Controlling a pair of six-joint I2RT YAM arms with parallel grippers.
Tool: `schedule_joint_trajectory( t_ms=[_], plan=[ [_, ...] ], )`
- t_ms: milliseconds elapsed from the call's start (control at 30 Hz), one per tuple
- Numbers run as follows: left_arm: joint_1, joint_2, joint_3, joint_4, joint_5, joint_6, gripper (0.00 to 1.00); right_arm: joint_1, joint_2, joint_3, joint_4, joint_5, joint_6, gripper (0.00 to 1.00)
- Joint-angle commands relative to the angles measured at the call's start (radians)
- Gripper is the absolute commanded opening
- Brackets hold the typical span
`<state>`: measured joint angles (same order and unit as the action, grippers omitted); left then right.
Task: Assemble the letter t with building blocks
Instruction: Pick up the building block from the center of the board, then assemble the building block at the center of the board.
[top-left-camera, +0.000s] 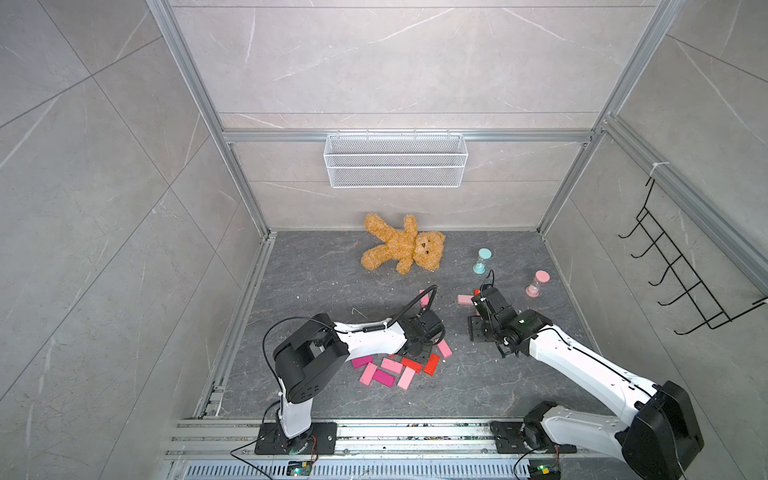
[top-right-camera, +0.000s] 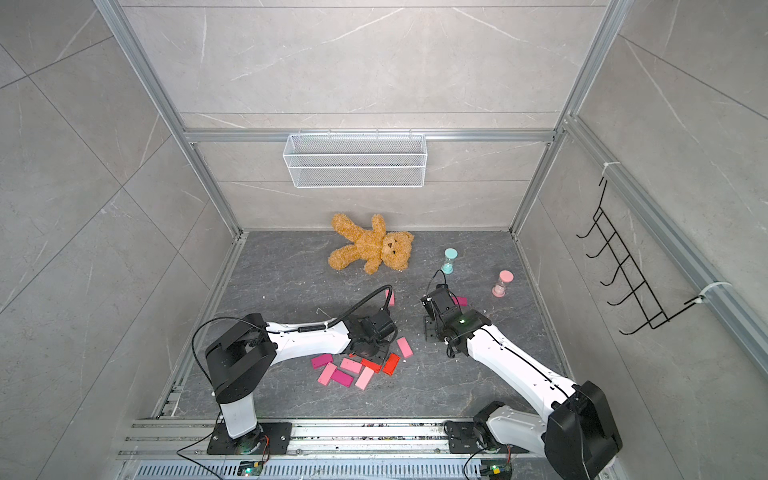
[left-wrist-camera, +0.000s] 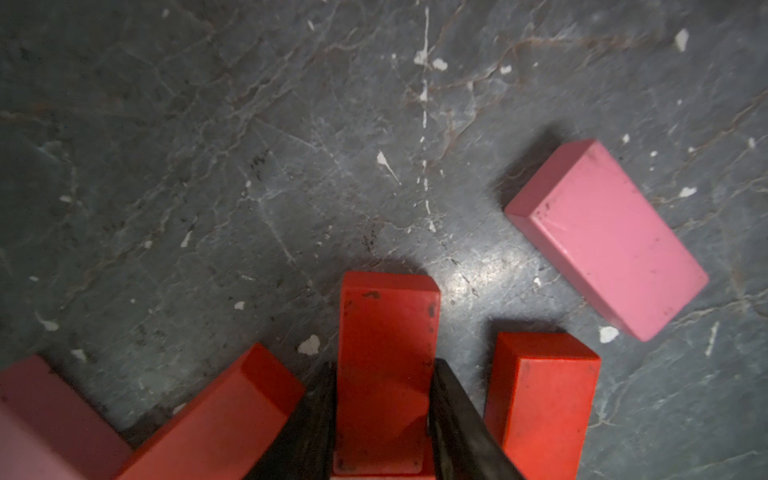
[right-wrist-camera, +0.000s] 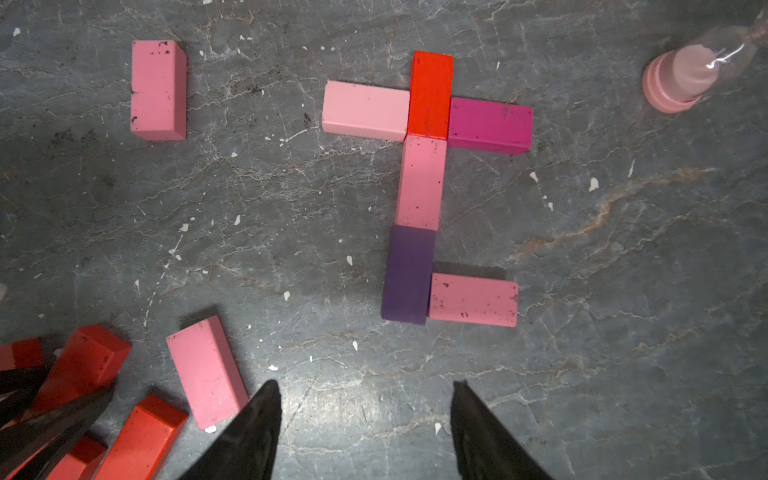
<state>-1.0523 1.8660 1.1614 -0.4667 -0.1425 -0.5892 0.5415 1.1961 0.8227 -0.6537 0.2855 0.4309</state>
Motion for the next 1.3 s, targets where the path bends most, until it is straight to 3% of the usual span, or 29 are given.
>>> schedule_joint_trajectory(
  t_ms=[0, 333, 400, 433, 633, 800, 900, 1267],
  plan=[
    [-0.005, 0.022, 0.023, -0.037, -0.011, 0.012, 0.34, -0.005, -0.019, -0.01, -0.002, 0.023, 0.008, 0.66],
    [0.043, -0.043, 0.047, -0.039, -0.042, 0.127, 0.15, -0.007, -0.047, -0.026, 0.003, 0.028, 0.003, 0.66],
    [0.076, -0.062, 0.055, -0.037, -0.024, 0.167, 0.04, -0.007, -0.054, -0.031, 0.004, 0.029, 0.001, 0.66],
    [0.094, -0.075, 0.056, -0.03, -0.011, 0.208, 0.0, -0.007, -0.064, -0.036, 0.007, 0.029, -0.002, 0.66],
    [0.201, -0.133, 0.053, -0.023, 0.083, 0.547, 0.0, -0.007, -0.087, -0.045, 0.019, 0.025, -0.004, 0.66],
    [0.34, -0.17, 0.054, -0.039, 0.317, 0.855, 0.0, -0.007, -0.086, -0.043, 0.022, 0.02, 0.001, 0.66],
    [0.372, -0.17, 0.061, -0.038, 0.351, 1.038, 0.0, -0.007, -0.089, -0.042, 0.024, 0.018, 0.003, 0.66],
    [0.466, 0.034, 0.324, -0.251, 0.466, 1.393, 0.0, -0.007, -0.097, -0.04, 0.008, 0.008, -0.016, 0.66]
  ],
)
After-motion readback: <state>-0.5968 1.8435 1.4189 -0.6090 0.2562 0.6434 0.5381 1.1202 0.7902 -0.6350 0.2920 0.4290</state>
